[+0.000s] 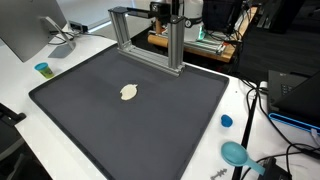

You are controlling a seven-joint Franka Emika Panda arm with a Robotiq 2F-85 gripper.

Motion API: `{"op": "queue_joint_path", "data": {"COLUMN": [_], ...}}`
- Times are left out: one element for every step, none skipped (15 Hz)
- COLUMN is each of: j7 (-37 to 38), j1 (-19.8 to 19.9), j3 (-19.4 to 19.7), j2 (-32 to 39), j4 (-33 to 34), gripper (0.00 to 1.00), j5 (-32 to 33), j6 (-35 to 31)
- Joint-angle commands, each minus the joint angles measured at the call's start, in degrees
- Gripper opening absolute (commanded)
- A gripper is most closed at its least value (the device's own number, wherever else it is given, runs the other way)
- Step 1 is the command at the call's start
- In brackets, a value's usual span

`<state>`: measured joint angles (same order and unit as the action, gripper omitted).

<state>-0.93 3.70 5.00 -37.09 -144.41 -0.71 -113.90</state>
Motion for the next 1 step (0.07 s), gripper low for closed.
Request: {"op": "queue_joint_path", "data": {"j7": [-0.1], "j1": [0.9], "j3": [0.5], "j2": [-0.7], "j4": [0.5], "gripper": [1.00], "j5": [-0.2], "j6": [0.2]}}
